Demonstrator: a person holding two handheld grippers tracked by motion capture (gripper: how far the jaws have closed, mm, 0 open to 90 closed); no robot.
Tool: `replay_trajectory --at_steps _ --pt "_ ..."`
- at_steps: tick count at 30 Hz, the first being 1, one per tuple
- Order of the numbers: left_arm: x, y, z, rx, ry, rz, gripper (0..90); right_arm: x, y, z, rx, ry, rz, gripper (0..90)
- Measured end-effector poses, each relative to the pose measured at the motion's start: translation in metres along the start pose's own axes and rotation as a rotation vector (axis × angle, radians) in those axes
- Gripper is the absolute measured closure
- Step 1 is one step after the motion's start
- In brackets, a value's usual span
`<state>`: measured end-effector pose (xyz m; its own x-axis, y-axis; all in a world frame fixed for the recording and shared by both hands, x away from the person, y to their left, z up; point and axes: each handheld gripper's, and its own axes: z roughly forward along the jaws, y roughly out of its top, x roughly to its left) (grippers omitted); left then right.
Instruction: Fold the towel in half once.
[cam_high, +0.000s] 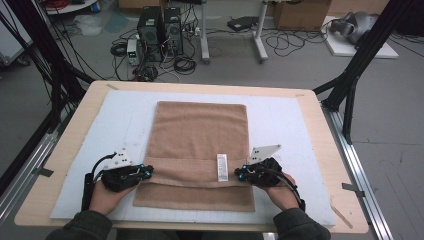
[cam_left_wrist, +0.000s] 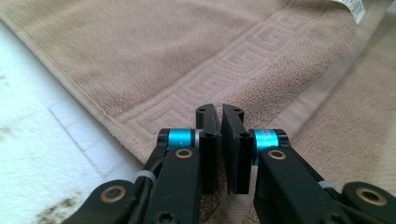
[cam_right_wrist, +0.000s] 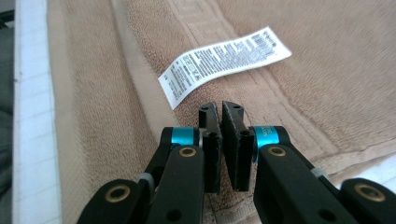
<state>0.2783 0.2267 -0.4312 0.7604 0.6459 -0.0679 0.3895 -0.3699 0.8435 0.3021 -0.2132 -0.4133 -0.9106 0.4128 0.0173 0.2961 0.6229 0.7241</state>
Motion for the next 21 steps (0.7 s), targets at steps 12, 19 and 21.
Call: replay_trajectory --at_steps 12,19,21 --pt "-0.006 0.008 -0.026 -0.022 -0.029 -0.003 85.3 0.018 0.018 -0.029 -0.074 0.009 -0.042 86.4" --pt "-0.024 -0.011 -0.029 0.024 -0.080 -0.008 85.0 0.038 0.002 -0.029 -0.023 0.067 -0.033 86.3" --pt "-0.027 -0.017 -0.026 0.044 -0.092 -0.011 84.7 0.039 -0.008 -0.023 -0.003 0.092 -0.010 86.0"
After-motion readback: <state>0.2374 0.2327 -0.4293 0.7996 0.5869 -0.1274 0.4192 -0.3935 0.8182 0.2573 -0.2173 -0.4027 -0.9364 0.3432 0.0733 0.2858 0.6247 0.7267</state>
